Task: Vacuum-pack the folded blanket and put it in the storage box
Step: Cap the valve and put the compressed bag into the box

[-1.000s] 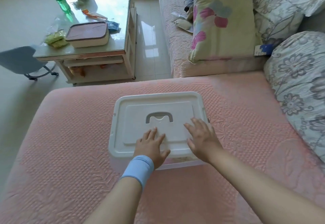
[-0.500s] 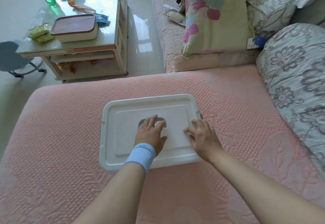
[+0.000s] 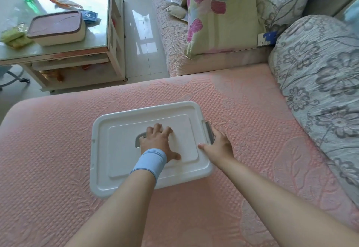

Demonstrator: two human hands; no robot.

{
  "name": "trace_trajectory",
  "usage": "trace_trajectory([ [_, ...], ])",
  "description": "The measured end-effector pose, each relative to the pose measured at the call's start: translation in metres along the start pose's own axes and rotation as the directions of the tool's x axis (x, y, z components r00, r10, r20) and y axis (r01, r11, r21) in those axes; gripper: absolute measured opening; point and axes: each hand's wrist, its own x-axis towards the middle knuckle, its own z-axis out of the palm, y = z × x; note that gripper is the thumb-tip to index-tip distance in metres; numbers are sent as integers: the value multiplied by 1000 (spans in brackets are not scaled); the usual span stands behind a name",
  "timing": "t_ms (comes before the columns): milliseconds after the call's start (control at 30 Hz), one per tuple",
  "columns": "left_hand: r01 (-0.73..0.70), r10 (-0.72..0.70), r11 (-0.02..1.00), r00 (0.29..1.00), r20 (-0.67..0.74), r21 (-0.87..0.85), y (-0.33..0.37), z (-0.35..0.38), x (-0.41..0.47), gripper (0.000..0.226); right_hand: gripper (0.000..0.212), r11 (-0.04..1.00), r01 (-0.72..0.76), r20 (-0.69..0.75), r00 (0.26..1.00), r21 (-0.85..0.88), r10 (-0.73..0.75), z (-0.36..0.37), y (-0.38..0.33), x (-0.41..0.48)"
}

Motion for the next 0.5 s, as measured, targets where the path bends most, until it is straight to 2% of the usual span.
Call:
trace_trajectory([
  [200,-13,13,1000,999,-32,8,-3,5,-4,87,60,994,109,-117,987,7,-107,9,0,-5],
  [333,-30,30,999,997,-67,-11,-7,11,-8,87,54,994,79,-146,985,-74,-89,11,-9,-7],
  [400,-51,49,998,996,-76,-27,-13,13,-13,87,58,950,107,-174,971,-294,-163,15,-22,-14],
  [467,-106,102,994,988,-116,-31,-20,17,-18,74,68,797,211,-134,931,-566,-341,23,-34,-20],
  [500,-139,130,989,979,-156,-46,-27,17,-20,60,72,726,279,-61,913,-629,-404,29,-41,-22],
])
